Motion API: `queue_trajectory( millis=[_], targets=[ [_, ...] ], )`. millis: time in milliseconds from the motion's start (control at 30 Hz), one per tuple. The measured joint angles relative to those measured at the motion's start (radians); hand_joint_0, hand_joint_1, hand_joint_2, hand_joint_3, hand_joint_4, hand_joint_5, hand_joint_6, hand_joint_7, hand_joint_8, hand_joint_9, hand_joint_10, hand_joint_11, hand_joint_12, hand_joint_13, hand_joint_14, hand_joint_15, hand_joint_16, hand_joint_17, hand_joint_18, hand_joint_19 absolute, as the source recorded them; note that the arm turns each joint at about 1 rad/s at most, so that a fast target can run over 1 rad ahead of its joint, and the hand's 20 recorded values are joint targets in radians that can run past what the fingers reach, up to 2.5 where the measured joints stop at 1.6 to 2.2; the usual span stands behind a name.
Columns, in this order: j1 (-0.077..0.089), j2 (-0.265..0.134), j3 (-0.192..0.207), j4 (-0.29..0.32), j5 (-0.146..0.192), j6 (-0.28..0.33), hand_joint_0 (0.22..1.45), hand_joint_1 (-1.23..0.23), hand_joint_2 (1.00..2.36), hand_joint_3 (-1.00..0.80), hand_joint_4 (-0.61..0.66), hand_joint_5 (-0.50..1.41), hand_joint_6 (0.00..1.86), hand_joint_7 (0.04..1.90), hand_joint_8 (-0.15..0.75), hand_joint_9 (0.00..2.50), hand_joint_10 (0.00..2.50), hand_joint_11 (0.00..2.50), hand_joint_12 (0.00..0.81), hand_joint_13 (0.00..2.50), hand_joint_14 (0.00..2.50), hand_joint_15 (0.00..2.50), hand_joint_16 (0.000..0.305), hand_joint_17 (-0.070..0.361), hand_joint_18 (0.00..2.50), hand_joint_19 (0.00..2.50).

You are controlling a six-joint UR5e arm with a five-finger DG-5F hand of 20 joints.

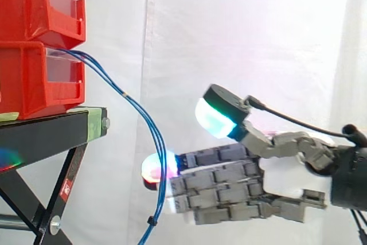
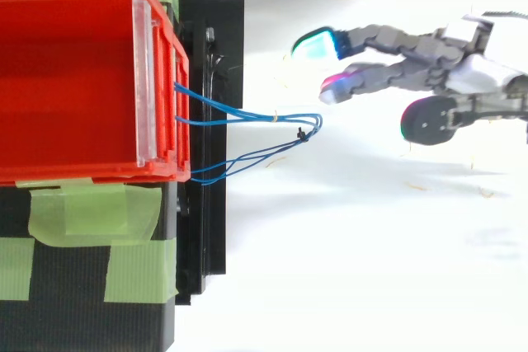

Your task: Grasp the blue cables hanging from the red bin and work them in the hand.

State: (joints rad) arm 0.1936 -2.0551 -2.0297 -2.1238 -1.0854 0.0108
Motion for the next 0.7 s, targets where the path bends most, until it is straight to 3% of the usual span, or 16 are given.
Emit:
queue_trajectory(
  millis=[100, 300, 700],
  targets=[
    [-0.003, -0.013, 0.036, -0.006, -0.010, -0.012, 0.80, -0.56, 1.00, -0.95, 0.26, -0.12, 0.01, 0.67, 0.324, 0.50, 0.01, 0.24, 0.402, 0.52, 0.01, 0.29, 0.047, 0.107, 0.30, 0.22],
    [-0.005, -0.017, 0.091, -0.071, -0.065, -0.044, 0.80, -0.55, 1.00, -0.95, 0.26, -0.12, 0.01, 0.68, 0.338, 0.59, 0.01, 0.35, 0.416, 0.65, 0.01, 0.39, 0.047, 0.107, 0.38, 0.26],
    [-0.001, -0.016, 0.108, -0.092, -0.092, -0.074, 0.82, -0.53, 1.00, -0.95, 0.28, -0.09, 0.01, 0.70, 0.366, 0.87, 0.01, 0.95, 0.463, 1.09, 0.02, 0.99, 0.049, 0.110, 0.78, 0.61]
  ],
)
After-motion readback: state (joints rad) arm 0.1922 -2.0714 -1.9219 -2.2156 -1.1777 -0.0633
